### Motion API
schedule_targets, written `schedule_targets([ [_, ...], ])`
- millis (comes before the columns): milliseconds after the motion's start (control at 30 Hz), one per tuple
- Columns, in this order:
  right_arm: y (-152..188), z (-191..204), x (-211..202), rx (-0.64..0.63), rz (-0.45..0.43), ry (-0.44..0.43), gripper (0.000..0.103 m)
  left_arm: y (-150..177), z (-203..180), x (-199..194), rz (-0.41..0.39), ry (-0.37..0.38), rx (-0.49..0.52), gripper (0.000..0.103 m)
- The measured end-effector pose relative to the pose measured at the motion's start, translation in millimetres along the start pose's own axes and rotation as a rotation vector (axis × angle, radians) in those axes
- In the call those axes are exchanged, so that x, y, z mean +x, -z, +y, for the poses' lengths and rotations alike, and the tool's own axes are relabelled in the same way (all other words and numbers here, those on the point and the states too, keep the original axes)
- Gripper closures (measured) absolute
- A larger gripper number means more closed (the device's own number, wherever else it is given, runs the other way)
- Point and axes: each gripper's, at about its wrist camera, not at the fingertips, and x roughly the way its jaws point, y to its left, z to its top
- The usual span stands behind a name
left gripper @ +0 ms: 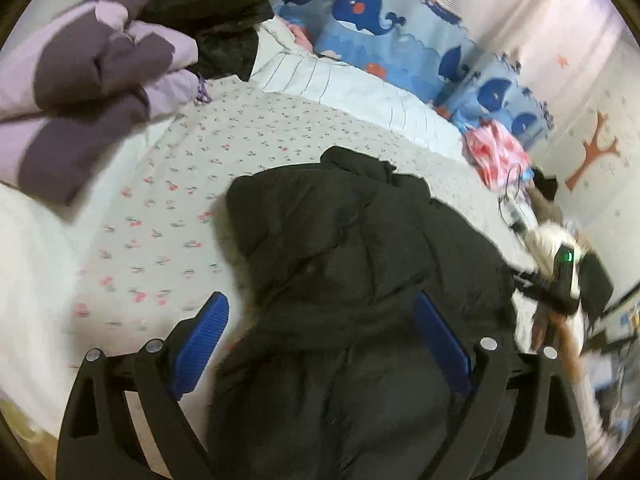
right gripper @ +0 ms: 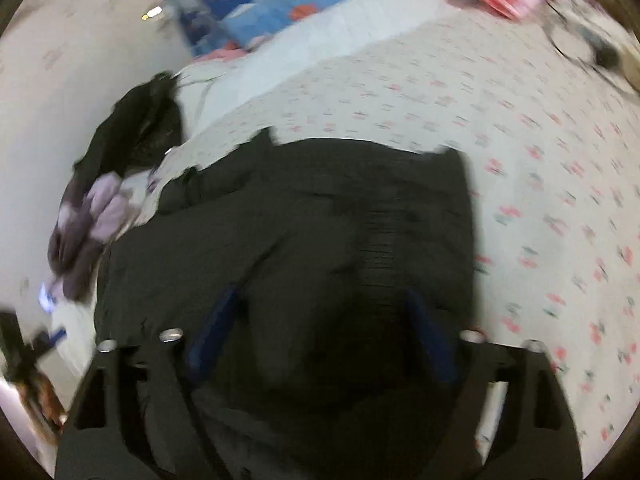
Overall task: Fold large clothes
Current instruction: 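Grasp the jacket edge with the right tool and lift it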
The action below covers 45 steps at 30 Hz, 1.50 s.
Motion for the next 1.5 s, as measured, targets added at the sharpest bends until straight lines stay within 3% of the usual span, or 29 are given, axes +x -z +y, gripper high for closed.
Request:
schedule_targets([
  [33, 3.6, 14.0, -2.5, -0.067, -0.026, 0.007, 0.052, 2.3, 0.2, -1.3, -0.006, 0.025, 0.001, 0.013],
  [67, 7.5, 20.1, -5.9, -0.098, -0.035, -0.015, 0.082, 3.1, -7.0, 4.5, -0.012, 0.044, 0.01, 0.013],
  [100, 7.4, 25.3, -7.7, -0.119, -0.03, -0.038, 0.094, 7.6, -13.4, 3.5, -0.015, 0.045, 0.017, 0.013],
  [133, 3.8, 31.9, -14.4, -0.125, -0.036, -0.074, 0.097, 11.1, -16.5, 4.0, -0.018, 0.051, 0.025, 0.013],
  [333, -49.3, 59.2, -73.7, -0.087, -0.193, -0.324, 0.098, 23.2, -53.8, 1.6, -0.022, 0.182, 0.062, 0.013],
  [500, -85.4, 101.7, -129.2, -0.161, -0.293, -0.4, 0.098, 38.2, -94.9, 10.6, 0.009, 0.235, 0.143, 0.013],
  [700, -112.9, 124.1, -175.4, -0.205, -0.371, -0.435, 0.098, 47.1, -118.9, 31.9, 0.025, 0.299, 0.096, 0.011],
  [833, -125.0, 124.4, -196.9, -0.198, -0.398, -0.442, 0.099, 49.6, -109.6, 38.1, -0.014, 0.258, 0.013, 0.011],
  [933, -137.0, 134.7, -203.5, -0.209, -0.395, -0.452, 0.1, 62.7, -84.7, 45.3, -0.051, 0.144, -0.098, 0.011],
  [1100, -127.3, 156.5, -199.8, -0.298, -0.38, -0.411, 0.1, 80.3, -51.6, 59.8, -0.023, 0.032, -0.242, 0.011],
  [1233, -107.1, 120.9, -183.4, -0.25, -0.366, -0.377, 0.1, 80.3, -51.6, 68.7, -0.026, -0.006, -0.23, 0.011],
  [1333, -113.4, 98.6, -179.1, -0.185, -0.363, -0.397, 0.1, 71.9, -60.0, 81.1, -0.054, -0.032, -0.21, 0.011],
  [1500, -128.4, 121.5, -209.3, -0.225, -0.44, -0.455, 0.1, 57.4, -69.6, 101.5, -0.108, -0.09, -0.241, 0.011],
])
